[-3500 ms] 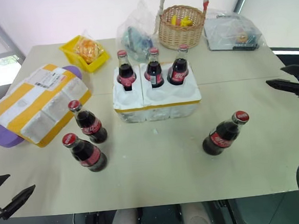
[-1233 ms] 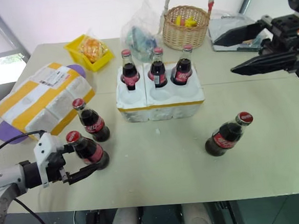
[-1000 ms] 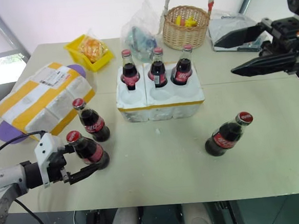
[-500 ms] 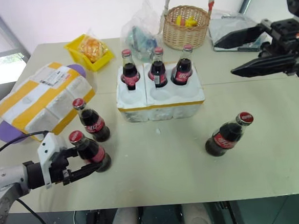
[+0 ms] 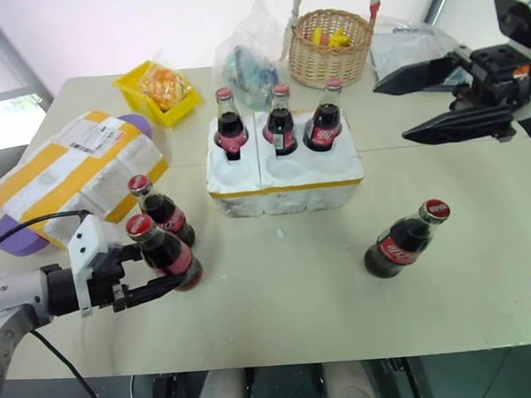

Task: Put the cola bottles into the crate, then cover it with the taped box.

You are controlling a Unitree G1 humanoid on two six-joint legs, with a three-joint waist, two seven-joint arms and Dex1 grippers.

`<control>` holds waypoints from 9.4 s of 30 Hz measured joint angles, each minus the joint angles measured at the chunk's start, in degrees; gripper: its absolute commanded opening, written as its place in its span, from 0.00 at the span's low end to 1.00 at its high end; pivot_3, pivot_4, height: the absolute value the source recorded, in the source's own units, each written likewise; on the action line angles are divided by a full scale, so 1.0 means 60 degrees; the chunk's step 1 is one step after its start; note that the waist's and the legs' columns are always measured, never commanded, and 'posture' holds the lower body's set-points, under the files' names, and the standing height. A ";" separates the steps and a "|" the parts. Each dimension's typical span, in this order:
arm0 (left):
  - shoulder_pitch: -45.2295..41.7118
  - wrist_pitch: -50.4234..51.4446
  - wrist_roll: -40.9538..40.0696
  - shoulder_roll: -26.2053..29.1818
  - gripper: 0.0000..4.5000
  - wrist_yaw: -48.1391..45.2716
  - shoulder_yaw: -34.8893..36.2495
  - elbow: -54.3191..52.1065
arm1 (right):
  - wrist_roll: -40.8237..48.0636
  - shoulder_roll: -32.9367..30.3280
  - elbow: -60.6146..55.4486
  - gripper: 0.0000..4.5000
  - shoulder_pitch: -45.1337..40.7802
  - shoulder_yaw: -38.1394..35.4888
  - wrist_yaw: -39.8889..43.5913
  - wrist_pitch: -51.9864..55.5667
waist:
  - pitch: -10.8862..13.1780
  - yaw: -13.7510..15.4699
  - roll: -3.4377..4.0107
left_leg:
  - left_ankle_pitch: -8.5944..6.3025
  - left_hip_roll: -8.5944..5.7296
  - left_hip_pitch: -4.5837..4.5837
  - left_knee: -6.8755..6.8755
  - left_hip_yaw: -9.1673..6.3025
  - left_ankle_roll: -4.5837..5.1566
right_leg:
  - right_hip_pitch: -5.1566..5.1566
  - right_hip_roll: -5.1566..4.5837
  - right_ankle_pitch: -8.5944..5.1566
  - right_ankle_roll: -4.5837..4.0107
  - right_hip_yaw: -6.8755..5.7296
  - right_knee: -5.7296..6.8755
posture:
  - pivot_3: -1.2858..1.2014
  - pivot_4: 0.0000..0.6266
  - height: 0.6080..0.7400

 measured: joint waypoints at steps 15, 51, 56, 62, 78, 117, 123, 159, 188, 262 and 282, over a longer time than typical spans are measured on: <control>-0.3014 0.1368 -0.1971 0.2063 0.62 -0.1614 0.0243 0.0722 | -0.0218 0.0338 0.0001 1.00 0.0080 -0.0194 0.0001 0.0001 | 0.0002 -0.0013 -0.0001 | 0.0001 0.0004 -0.0011 -0.0003 -0.0003 0.0000 | -0.0015 0.0011 0.0004 0.0011 -0.0001 0.0002 | 0.52 0.24 0.98; -1.5766 0.1574 0.1154 -0.1354 0.62 -0.5067 -0.7880 0.9278 | -0.0536 0.1150 -0.0006 1.00 0.0639 -0.0997 -0.0630 0.0235 | 0.0036 -0.0015 -0.0040 | 0.0009 0.0117 -0.0096 0.0128 0.0046 -0.0005 | -0.0161 0.0156 0.0031 -0.0020 0.0093 0.0169 | 0.52 0.24 0.98; -1.6686 0.0447 0.2058 -0.2492 0.62 -0.5058 -0.8432 1.1609 | -0.0535 0.1265 -0.0020 1.00 0.0715 -0.1072 -0.0792 0.0261 | 0.0042 0.0003 -0.0046 | 0.0008 0.0115 -0.0100 0.0151 0.0058 -0.0005 | -0.0157 0.0156 0.0036 -0.0010 0.0108 0.0170 | 0.52 0.24 0.98; -1.7088 -0.1048 0.3545 -0.3875 0.62 -0.5058 -0.8470 1.4042 | -0.0529 0.1457 -0.0028 1.00 0.0859 -0.1257 -0.1098 0.0319 | 0.0052 -0.0018 -0.0052 | 0.0001 0.0114 -0.0108 0.0149 0.0064 0.0008 | -0.0166 0.0156 0.0037 -0.0008 0.0110 0.0167 | 0.52 0.24 0.98; -1.7063 -0.2616 0.5256 -0.5585 0.62 -0.4515 -0.7177 1.5921 | -0.1864 0.1038 -0.0096 1.00 0.1193 -0.0936 -0.1083 -0.0814 | 0.0072 -0.0009 -0.0077 | 0.0000 0.0108 -0.0127 0.0165 0.0063 0.0009 | -0.0173 0.0152 0.0047 0.0009 0.0111 0.0165 | 0.52 0.24 0.98; -1.6515 -0.3321 0.6563 -0.6419 0.99 -0.4024 -0.5933 1.6189 | -0.2405 0.1257 0.0581 1.00 0.1060 -0.0946 -0.1454 -0.1261 | 0.0073 0.0012 -0.0077 | 0.0001 0.0106 -0.0127 0.0170 0.0063 0.0008 | -0.0173 0.0151 0.0052 0.0013 0.0111 0.0169 | 0.52 0.24 0.98; -1.7397 -0.2789 0.6553 -0.6403 0.99 -0.4130 -0.5598 1.6342 | -0.2453 0.1369 0.0775 1.00 0.1042 -0.0944 -0.1448 -0.1350 | 0.0073 0.0009 -0.0077 | 0.0000 0.0106 -0.0127 0.0169 0.0063 0.0008 | -0.0173 0.0151 0.0052 0.0014 0.0112 0.0167 | 0.52 0.24 0.98; -0.5581 0.2752 0.0223 0.4784 0.99 -0.5067 0.0327 0.5275 | -0.2726 0.1471 0.1538 1.00 0.0374 -0.0621 -0.0182 -0.1490 | 0.0088 -0.0099 -0.0077 | -0.0001 0.0132 -0.0077 0.0153 0.0096 0.0005 | -0.0159 0.0174 0.0058 -0.0010 0.0164 0.0173 | 0.52 0.24 0.98; -0.1813 0.0043 0.1498 -0.1132 0.99 0.0241 0.0318 0.1944 | -0.2880 0.1631 0.1703 1.00 0.0172 -0.0558 -0.0314 -0.1233 | 0.0078 -0.0005 -0.0081 | -0.0002 0.0150 -0.0072 0.0150 0.0096 0.0003 | -0.0155 0.0197 0.0071 -0.0027 0.0166 0.0156 | 0.52 0.24 0.98; -1.1230 -0.1543 0.3900 -0.3111 0.99 -0.2600 -0.5387 1.0048 | -0.2402 0.1657 0.0471 1.00 0.1338 -0.0988 -0.1310 -0.0820 | 0.0083 -0.0007 -0.0089 | 0.0000 0.0145 -0.0090 0.0160 0.0085 0.0004 | -0.0164 0.0205 0.0072 -0.0019 0.0165 0.0161 | 0.52 0.24 0.98; -0.8500 0.4293 -0.1830 -0.0005 0.99 -0.3092 -0.2086 0.3402 | -0.1950 -0.0350 0.0041 1.00 0.5544 -0.4888 -0.2444 -0.0789 | 0.0081 0.0077 -0.0090 | 0.0000 0.0147 -0.0069 0.0162 0.0081 0.0004 | -0.0125 0.0206 0.0068 -0.0021 0.0166 0.0146 | 0.52 0.24 0.98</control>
